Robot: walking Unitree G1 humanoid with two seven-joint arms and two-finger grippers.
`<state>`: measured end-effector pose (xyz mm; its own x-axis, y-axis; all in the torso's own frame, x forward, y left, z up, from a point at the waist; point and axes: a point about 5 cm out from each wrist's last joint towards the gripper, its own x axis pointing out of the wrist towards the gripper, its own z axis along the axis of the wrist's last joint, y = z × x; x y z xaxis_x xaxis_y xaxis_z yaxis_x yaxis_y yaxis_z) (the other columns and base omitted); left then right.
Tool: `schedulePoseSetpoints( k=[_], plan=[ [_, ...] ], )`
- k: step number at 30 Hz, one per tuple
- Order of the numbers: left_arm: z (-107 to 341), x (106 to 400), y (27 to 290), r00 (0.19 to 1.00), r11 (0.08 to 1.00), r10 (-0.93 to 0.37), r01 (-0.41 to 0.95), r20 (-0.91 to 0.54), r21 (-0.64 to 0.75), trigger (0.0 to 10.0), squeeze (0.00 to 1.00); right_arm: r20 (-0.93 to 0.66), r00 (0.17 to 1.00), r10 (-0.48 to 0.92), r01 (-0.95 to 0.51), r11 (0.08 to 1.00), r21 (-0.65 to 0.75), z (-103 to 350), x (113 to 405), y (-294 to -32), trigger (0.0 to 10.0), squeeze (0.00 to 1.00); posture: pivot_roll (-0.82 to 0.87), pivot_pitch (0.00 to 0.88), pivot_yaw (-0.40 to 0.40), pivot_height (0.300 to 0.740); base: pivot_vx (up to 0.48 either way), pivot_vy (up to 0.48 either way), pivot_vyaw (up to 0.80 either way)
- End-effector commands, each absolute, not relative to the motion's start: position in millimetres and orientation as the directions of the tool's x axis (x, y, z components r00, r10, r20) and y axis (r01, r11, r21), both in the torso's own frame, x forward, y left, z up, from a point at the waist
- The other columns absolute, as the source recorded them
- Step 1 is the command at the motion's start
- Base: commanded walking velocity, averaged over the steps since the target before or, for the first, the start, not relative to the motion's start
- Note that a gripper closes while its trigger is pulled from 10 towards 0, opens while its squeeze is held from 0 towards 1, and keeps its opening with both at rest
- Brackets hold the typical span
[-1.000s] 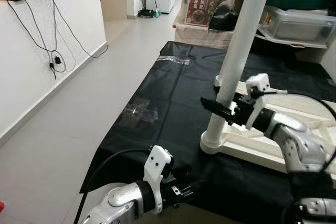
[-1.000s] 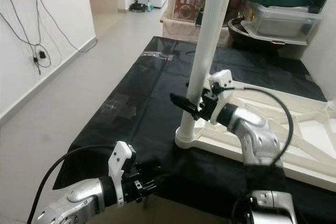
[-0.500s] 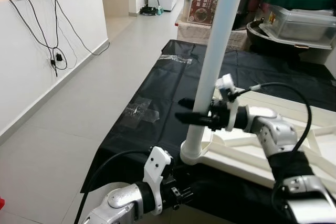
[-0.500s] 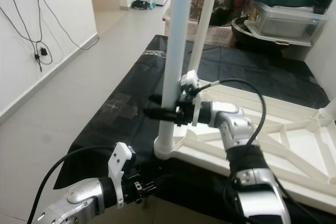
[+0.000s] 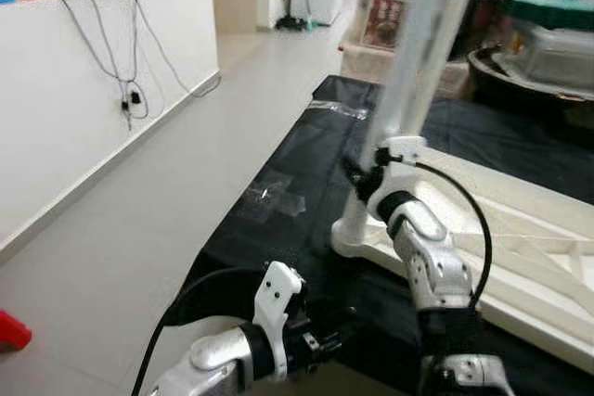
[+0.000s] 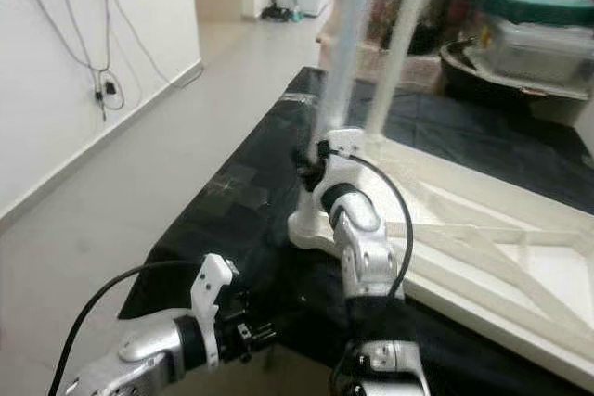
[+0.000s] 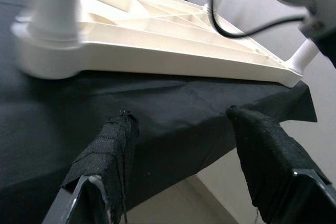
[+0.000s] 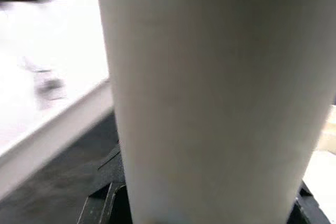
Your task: Building children table
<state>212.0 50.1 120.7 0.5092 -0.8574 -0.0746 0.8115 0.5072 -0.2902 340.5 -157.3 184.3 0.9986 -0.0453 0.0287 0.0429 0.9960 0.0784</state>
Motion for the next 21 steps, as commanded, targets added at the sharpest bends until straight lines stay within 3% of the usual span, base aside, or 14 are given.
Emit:
schedulePoseSetpoints(
  k=[1, 5, 7, 8, 9, 10, 13, 14, 16, 18, 21],
  plan=[
    [119, 211, 49, 0.490, 0.492, -0.868, 0.821, -0.083, -0.292, 10.0, 0.00, 0.046, 0.959, -0.280, 0.276, 0.958, 0.074, 188, 327, -183, 0.0, 0.00, 0.20, 0.000, -0.096, 0.740, 0.000, 0.000, 0.00],
    [118, 211, 49, 0.489, 0.490, -0.868, 0.820, -0.085, -0.294, 10.0, 0.00, 0.014, 0.903, -0.429, 0.423, 0.895, 0.144, 177, 312, -168, 0.0, 0.00, 0.21, 0.000, -0.100, 0.740, 0.000, 0.000, 0.00],
    [118, 211, 49, 0.489, 0.491, -0.868, 0.820, -0.086, -0.294, 10.0, 0.00, 0.006, 0.904, -0.426, 0.420, 0.892, 0.167, 175, 312, -160, 0.0, 0.00, 0.21, 0.000, -0.104, 0.740, 0.000, 0.000, 0.00],
    [117, 211, 49, 0.490, 0.492, -0.867, 0.819, -0.087, -0.295, 10.0, 0.00, 0.005, 0.914, -0.405, 0.398, 0.900, 0.177, 174, 312, -153, 10.0, 0.00, 0.21, 0.000, -0.102, 0.740, 0.000, 0.000, 0.00],
    [117, 211, 49, 0.491, 0.493, -0.867, 0.818, -0.088, -0.296, 10.0, 0.00, 0.006, 0.926, -0.378, 0.370, 0.910, 0.187, 173, 314, -147, 10.0, 0.00, 0.21, 0.000, -0.102, 0.740, 0.000, 0.000, 0.00],
    [117, 211, 49, 0.491, 0.493, -0.867, 0.818, -0.088, -0.296, 10.0, 0.00, 0.016, 0.945, -0.327, 0.316, 0.924, 0.215, 173, 316, -141, 10.0, 1.00, 0.20, 0.000, -0.100, 0.740, 0.000, 0.000, 0.00],
    [117, 211, 49, 0.491, 0.493, -0.867, 0.818, -0.088, -0.295, 10.0, 0.00, 0.046, 0.960, -0.277, 0.259, 0.937, 0.235, 175, 318, -139, 10.0, 1.00, 0.21, 0.000, -0.101, 0.740, 0.000, 0.000, 0.00],
    [117, 212, 49, 0.491, 0.493, -0.867, 0.818, -0.088, -0.295, 10.0, 0.00, 0.081, 0.973, -0.215, 0.187, 0.946, 0.263, 177, 322, -142, 10.0, 0.00, 0.21, 0.000, -0.103, 0.740, 0.000, 0.000, 0.00],
    [117, 212, 49, 0.491, 0.493, -0.867, 0.818, -0.089, -0.295, 10.0, 0.00, 0.107, 0.979, -0.176, 0.140, 0.950, 0.279, 179, 324, -145, 10.0, 0.00, 0.21, 0.000, -0.103, 0.740, 0.000, 0.000, 0.00],
    [117, 212, 47, 0.487, 0.490, -0.869, 0.820, -0.087, -0.296, 10.0, 0.00, 0.217, 0.975, 0.035, -0.111, 0.931, 0.347, 194, 329, -155, 10.0, 0.00, 0.22, 0.000, -0.108, 0.740, 0.000, 0.000, 0.00],
    [117, 213, 47, 0.485, 0.487, -0.870, 0.821, -0.086, -0.297, 10.0, 0.00, 0.268, 0.830, 0.489, -0.552, 0.786, 0.278, 208, 321, -161, 10.0, 0.00, 0.22, 0.000, -0.103, 0.740, 0.000, 0.000, 0.00]
  ],
)
